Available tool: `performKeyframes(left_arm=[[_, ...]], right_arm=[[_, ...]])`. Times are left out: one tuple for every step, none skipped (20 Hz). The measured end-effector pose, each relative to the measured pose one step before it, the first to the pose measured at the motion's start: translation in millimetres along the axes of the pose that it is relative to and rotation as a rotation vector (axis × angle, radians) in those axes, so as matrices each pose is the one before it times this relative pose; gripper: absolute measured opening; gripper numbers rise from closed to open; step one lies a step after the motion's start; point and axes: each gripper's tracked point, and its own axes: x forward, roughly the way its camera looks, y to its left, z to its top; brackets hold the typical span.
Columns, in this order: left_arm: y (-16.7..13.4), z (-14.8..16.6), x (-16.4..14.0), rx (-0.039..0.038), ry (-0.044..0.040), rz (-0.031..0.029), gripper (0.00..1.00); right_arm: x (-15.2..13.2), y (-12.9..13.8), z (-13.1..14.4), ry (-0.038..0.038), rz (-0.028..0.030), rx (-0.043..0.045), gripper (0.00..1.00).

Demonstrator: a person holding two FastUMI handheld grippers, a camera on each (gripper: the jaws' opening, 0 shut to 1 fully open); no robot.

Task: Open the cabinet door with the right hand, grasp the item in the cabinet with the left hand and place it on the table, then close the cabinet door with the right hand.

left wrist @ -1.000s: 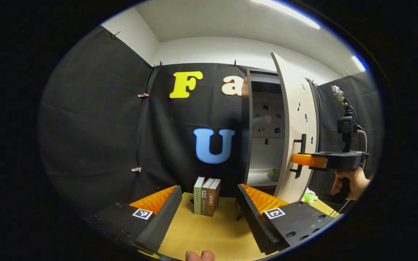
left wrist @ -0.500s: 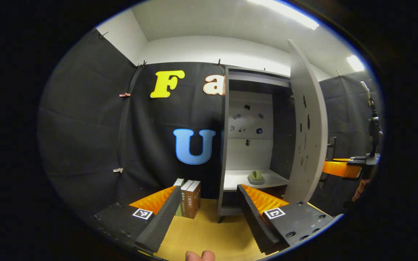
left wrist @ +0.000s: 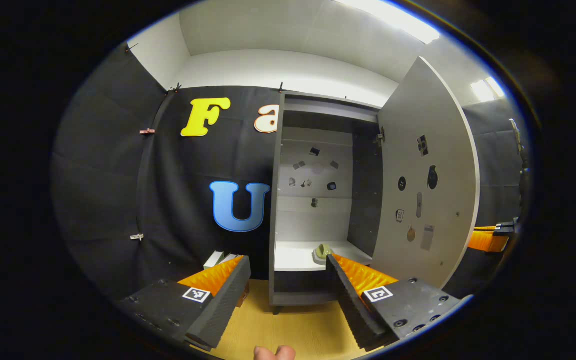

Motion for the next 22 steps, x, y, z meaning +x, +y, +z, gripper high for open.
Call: performKeyframes(left_arm=[[-3.61, 2.88, 3.15, 0.00481, -0.00509, -0.00641, 0.96], [-3.64, 2.41, 1.78, 0.00621, -0.00339, -0.00745, 0.94], [-1.51, 0.45, 1.79, 0.00643, -0.00234, -0.00125, 0.96], [-1.40, -0.08, 1.59, 0.00428, 0.00074, -0.00118, 0.95], [-2.17, -2.15, 1.43, 0.00133, 0.00516, -0.00191, 0.95], [-2.69, -1.13, 2.62, 0.00125, 0.00474, -0.00342, 0.95], [-3.21, -0.98, 2.59, 0.00157, 0.00337, -0.00063, 0.95], [-3.37, 0.54, 2.21, 0.00259, 0.00262, -0.00281, 0.96], [-3.53, -0.12, 2.58, 0.00324, 0.00168, -0.00479, 0.96], [-4.16, 0.14, 3.44, 0.00287, 0.00204, -0.00544, 0.96], [-3.91, -1.03, 3.04, 0.00417, 0.00210, -0.00555, 0.96], [-4.17, 1.20, 4.33, 0.00674, -0.00049, -0.00480, 0.96], [-3.91, 0.51, 3.50, 0.00850, 0.00057, -0.00502, 0.94], [-4.49, 1.69, 4.13, 0.00860, 0.00013, -0.00919, 0.94], [-4.42, 1.90, 4.46, 0.00759, -0.00553, -0.00910, 0.94], [-3.84, 3.56, 3.80, 0.00617, -0.00824, -0.00552, 0.94], [-3.21, 1.65, 2.97, 0.00296, -0.00881, -0.00485, 0.94], [-4.58, 2.56, 4.51, -0.00005, -0.00635, -0.00866, 0.94], [-4.35, 0.40, 6.29, -0.00309, -0.00291, -0.00894, 0.97], [-4.15, 0.79, 5.60, -0.00435, 0.00195, -0.01027, 0.95], [-4.65, 1.09, 7.07, -0.00511, -0.00128, -0.01144, 0.95], [-5.09, 1.69, 7.46, -0.00505, 0.00035, -0.01282, 0.95]], right_arm=[[-2.72, -7.11, 2.04, -0.00063, -0.01946, -0.00507, 0.23], [-2.41, -4.88, 1.83, -0.00483, -0.01239, 0.00143, 0.23], [1.85, -2.80, -1.66, -0.00088, -0.00937, 0.00029, 0.23], [-0.03, -2.91, 0.67, -0.00397, -0.00879, -0.00099, 0.23], [0.97, -4.46, 0.74, -0.00363, -0.01099, -0.00219, 0.23], [0.60, -4.05, 0.66, -0.00531, -0.01012, -0.00375, 0.23], [0.67, -3.96, 0.85, -0.00270, -0.00991, -0.00382, 0.23], [0.36, -2.36, 1.16, -0.00530, -0.00788, -0.00299, 0.23], [-0.32, -0.85, 1.12, -0.00407, -0.00231, 0.00240, 0.23], [-0.50, 2.61, 2.35, -0.00563, 0.00737, 0.00677, 0.23], [0.57, 0.21, 2.39, -0.01088, 0.01352, 0.00542, 0.23], [0.83, 2.17, 2.59, -0.01089, 0.01182, -0.00446, 0.23], [1.27, -1.84, 0.24, -0.00835, 0.00386, -0.01264, 0.23], [-0.71, -4.27, 1.07, -0.00621, -0.00705, -0.01742, 0.23], [-0.21, -0.30, 2.26, -0.01040, 0.01466, -0.00838, 0.23], [-5.00, -1.37, 0.87, -0.00138, 0.01761, 0.00138, 0.19], [-2.53, -1.85, -0.06, 0.00466, 0.00269, 0.00481, 0.29], [-4.04, -5.28, 1.03, -0.00273, -0.00931, 0.00555, 0.37], [-2.53, -5.81, 3.45, -0.00873, -0.01935, 0.00670, 0.42], [-0.22, -9.19, 4.12, -0.01433, -0.02755, 0.00908, 0.46], [-3.26, -15.58, 3.16, -0.01607, -0.04128, 0.00999, 0.47], [-1.32, -16.09, 1.65, -0.00698, -0.03791, 0.01597, 0.58]])
